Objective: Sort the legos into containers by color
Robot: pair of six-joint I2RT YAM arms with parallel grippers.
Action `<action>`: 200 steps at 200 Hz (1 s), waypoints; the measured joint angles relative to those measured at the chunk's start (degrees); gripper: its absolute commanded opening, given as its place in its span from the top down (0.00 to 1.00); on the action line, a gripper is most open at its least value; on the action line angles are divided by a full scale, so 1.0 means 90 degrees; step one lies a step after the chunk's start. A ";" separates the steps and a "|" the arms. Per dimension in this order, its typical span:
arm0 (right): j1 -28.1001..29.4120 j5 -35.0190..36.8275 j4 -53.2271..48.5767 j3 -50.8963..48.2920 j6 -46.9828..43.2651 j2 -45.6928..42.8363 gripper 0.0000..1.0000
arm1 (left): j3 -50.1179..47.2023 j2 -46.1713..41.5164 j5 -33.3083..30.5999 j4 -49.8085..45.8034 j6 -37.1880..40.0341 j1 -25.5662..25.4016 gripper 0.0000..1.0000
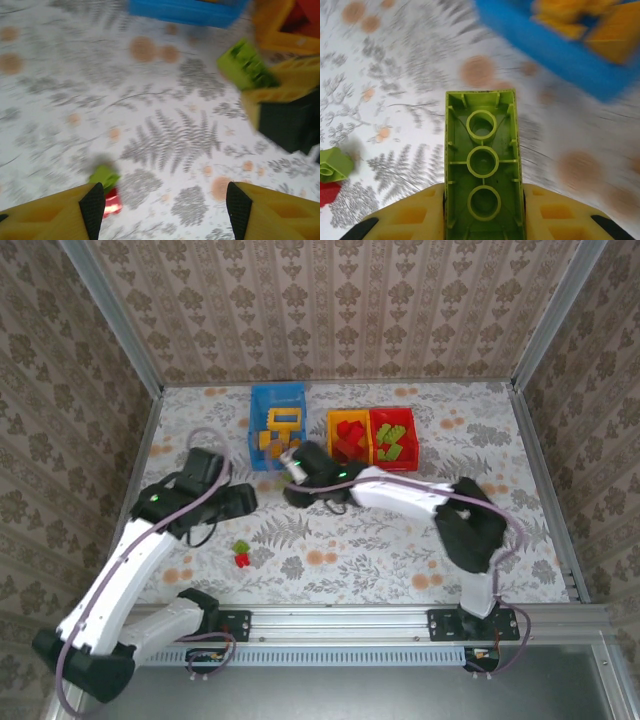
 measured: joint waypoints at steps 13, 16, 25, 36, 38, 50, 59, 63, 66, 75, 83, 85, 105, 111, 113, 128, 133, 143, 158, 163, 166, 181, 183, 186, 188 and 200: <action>-0.0561 0.0015 -0.0029 -0.0410 0.0192 -0.0724 0.82 | 0.0068 0.0508 0.0068 0.0408 0.0049 -0.0425 0.32; -0.0697 0.0024 -0.0046 -0.0483 0.0238 -0.0874 0.82 | 0.0104 0.0678 0.0092 0.0527 0.0070 -0.0542 0.32; -0.1086 0.0022 -0.0117 -0.0644 0.0335 -0.1241 0.82 | 0.0228 0.1059 0.0138 0.0784 0.0117 -0.0794 0.32; -0.1615 0.0063 -0.0219 -0.0733 0.0457 -0.1564 0.82 | 0.0454 0.1547 0.0172 0.1093 0.0202 -0.1066 0.32; -0.1712 0.0058 -0.0243 -0.0733 0.0478 -0.1600 0.82 | 0.0500 0.1644 0.0187 0.1151 0.0223 -0.1120 0.32; -0.2176 0.0080 -0.0364 -0.0724 0.0612 -0.1683 0.82 | 0.0811 0.2130 0.0223 0.1464 0.0330 -0.1353 0.32; -0.2475 0.0053 -0.0529 -0.0658 0.0729 -0.1627 0.82 | 0.1098 0.2475 0.0267 0.1661 0.0423 -0.1501 0.32; -0.2601 0.0058 -0.0624 -0.0605 0.0772 -0.1557 0.82 | 0.1212 0.2613 0.0284 0.1751 0.0457 -0.1547 0.32; -0.2691 0.0029 -0.0702 -0.0549 0.0809 -0.1496 0.82 | 0.1302 0.2708 0.0306 0.1802 0.0481 -0.1583 0.32; -0.2929 0.0002 -0.0896 -0.0342 0.0918 -0.1224 0.82 | 0.1630 0.3026 0.0352 0.1943 0.0578 -0.1681 0.32; -0.3087 -0.0012 -0.1059 -0.0121 0.0993 -0.0928 0.81 | 0.1906 0.3279 0.0384 0.2038 0.0653 -0.1746 0.32; -0.3123 -0.0019 -0.1103 -0.0061 0.1013 -0.0848 0.81 | 0.1979 0.3334 0.0391 0.2064 0.0675 -0.1758 0.32; -0.3359 -0.0036 -0.1469 0.0508 0.1202 -0.0112 0.79 | 0.2540 0.3803 0.0478 0.2208 0.0828 -0.1821 0.32; -0.3407 -0.0039 -0.1569 0.0658 0.1263 0.0090 0.78 | 0.2662 0.3905 0.0495 0.2234 0.0865 -0.1821 0.32; -0.3417 -0.0041 -0.1596 0.0692 0.1273 0.0129 0.78 | 0.2705 0.3939 0.0498 0.2237 0.0882 -0.1821 0.32; -0.3509 -0.0056 -0.1829 0.0993 0.1406 0.0515 0.75 | 0.2895 0.4114 0.0498 0.2234 0.0947 -0.1821 0.32; -0.3534 -0.0061 -0.1887 0.1064 0.1438 0.0617 0.73 | 0.2929 0.4150 0.0495 0.2220 0.0950 -0.1821 0.31; -0.3568 -0.0061 -0.1996 0.1185 0.1477 0.0777 0.70 | 0.2968 0.4199 0.0493 0.2178 0.0950 -0.1821 0.31; -0.3602 -0.0058 -0.2130 0.1314 0.1549 0.0952 0.63 | 0.2965 0.4228 0.0493 0.2079 0.0947 -0.1821 0.31; -0.3606 -0.0058 -0.2159 0.1331 0.1571 0.0986 0.60 | 0.2965 0.4233 0.0493 0.2050 0.0947 -0.1821 0.31; -0.3606 -0.0058 -0.2171 0.1333 0.1581 0.1003 0.58 | 0.2960 0.4235 0.0491 0.2040 0.0947 -0.1821 0.31; -0.3606 -0.0073 -0.2256 0.1333 0.1603 0.1037 0.51 | 0.2892 0.4233 0.0474 0.2011 0.0940 -0.1821 0.31; -0.3606 -0.0075 -0.2266 0.1333 0.1625 0.1044 0.50 | 0.2878 0.4233 0.0466 0.2006 0.0930 -0.1821 0.31; -0.3606 -0.0078 -0.2283 0.1333 0.1608 0.1047 0.48 | 0.2854 0.4233 0.0459 0.2001 0.0916 -0.1821 0.31; -0.3606 -0.0078 -0.2290 0.1333 0.1613 0.1047 0.47 | 0.2832 0.4233 0.0447 0.1994 0.0913 -0.1821 0.31; -0.3606 -0.0087 -0.2334 0.1333 0.1610 0.1047 0.43 | 0.2674 0.4223 0.0376 0.1940 0.0848 -0.1821 0.30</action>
